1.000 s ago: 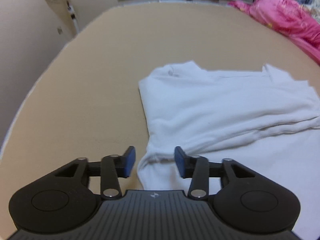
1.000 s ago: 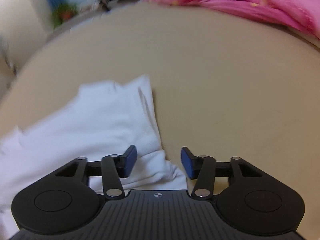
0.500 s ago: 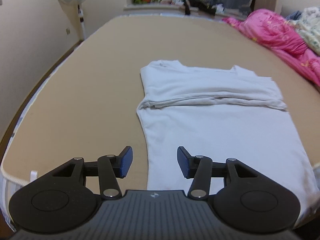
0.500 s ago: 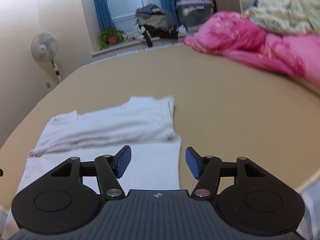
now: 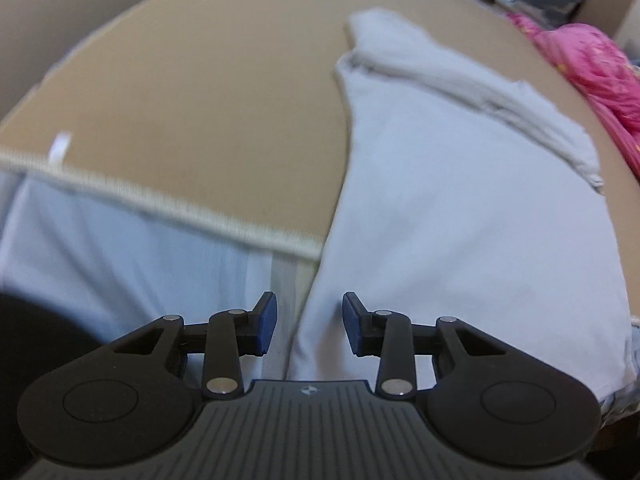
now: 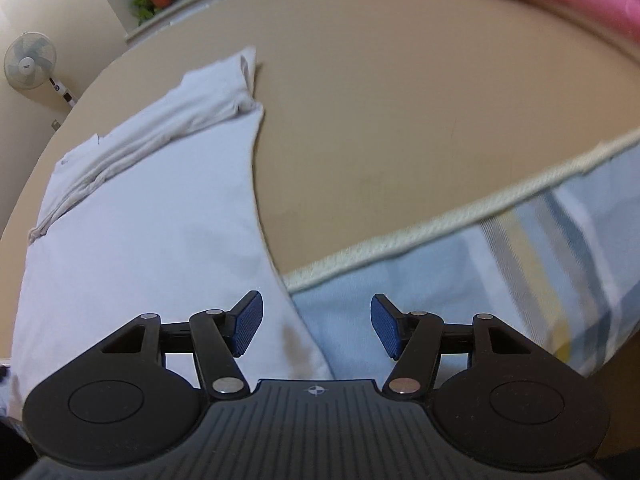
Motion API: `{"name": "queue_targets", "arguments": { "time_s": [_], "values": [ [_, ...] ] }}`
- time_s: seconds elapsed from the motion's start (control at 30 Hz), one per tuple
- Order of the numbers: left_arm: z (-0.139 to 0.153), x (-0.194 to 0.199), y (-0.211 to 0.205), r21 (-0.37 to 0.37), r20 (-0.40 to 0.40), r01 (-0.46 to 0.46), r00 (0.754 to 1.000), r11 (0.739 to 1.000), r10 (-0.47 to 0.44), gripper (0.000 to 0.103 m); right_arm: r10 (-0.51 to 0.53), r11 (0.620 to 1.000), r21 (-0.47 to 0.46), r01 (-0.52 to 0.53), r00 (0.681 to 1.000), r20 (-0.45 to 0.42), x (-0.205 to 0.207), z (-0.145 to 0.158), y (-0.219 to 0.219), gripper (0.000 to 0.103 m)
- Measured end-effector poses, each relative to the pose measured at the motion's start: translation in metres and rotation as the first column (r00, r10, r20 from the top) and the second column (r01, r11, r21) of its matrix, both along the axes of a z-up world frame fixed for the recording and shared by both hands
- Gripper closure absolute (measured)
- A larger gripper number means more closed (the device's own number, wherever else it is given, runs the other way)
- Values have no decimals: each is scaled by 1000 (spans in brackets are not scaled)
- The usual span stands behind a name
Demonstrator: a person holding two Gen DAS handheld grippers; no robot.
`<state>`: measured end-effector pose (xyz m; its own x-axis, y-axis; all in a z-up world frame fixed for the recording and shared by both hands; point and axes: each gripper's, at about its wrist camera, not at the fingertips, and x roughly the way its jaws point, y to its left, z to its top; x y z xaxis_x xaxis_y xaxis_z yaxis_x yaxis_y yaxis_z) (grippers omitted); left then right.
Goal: Fold small clothes
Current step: 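Grasp the hem with the left gripper while the right gripper grasps it too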
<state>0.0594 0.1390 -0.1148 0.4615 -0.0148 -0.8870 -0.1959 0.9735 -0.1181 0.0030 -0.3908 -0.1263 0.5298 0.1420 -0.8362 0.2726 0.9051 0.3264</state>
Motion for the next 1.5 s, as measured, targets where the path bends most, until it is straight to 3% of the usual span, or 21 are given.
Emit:
{"name": "queue_targets", "arguments": {
  "time_s": [0.2, 0.3, 0.4, 0.53, 0.57, 0.73, 0.87, 0.97, 1.1, 1.33, 1.5],
  "values": [
    [-9, 5, -12, 74, -47, 35, 998, 997, -32, 66, 83, 995, -38, -87, 992, -99, 4, -18, 13, 45],
    [-9, 2, -13, 62, -54, 39, 998, 997, -36, 81, 124, 989, -72, -132, 986, -111, 2, -19, 22, 47],
    [-10, -1, -16, 72, -58, 71, 996, 995, -67, 94, 169, 983, -55, -176, 978, -121, -5, -18, 29, 63],
    [-9, -3, -24, 102, -54, 92, 995, 990, -87, 96, 184, 981, -40, -189, 976, -116, -14, -14, 32, 93],
    [-9, -4, -25, 108, -54, 94, 995, 990, -89, 96, 174, 984, -30, -178, 979, -111, -15, -13, 30, 95],
    [-9, -4, -22, 95, -55, 84, 995, 992, -79, 95, 127, 992, 1, -128, 988, -91, -18, -11, 24, 96],
    [-9, -4, -20, 82, -63, 80, 995, 993, -75, 95, 153, 987, -24, -157, 980, -128, -14, -19, 30, 88],
    [-9, -5, -21, 89, -67, 85, 995, 992, -80, 95, 165, 984, -47, -173, 978, -128, -13, -19, 34, 88],
    [-9, -5, -22, 91, -65, 83, 995, 992, -77, 95, 146, 988, -32, -150, 983, -113, -12, -18, 29, 96],
    [-7, -5, -19, 72, -42, 74, 997, 995, -71, 97, 109, 994, -16, -110, 994, -20, -19, -5, 24, 98],
    [20, -11, -10, 32, 109, 76, 991, 997, -79, 98, 47, 997, 51, -54, 989, 140, -26, 25, 13, 98]
  ]
}}
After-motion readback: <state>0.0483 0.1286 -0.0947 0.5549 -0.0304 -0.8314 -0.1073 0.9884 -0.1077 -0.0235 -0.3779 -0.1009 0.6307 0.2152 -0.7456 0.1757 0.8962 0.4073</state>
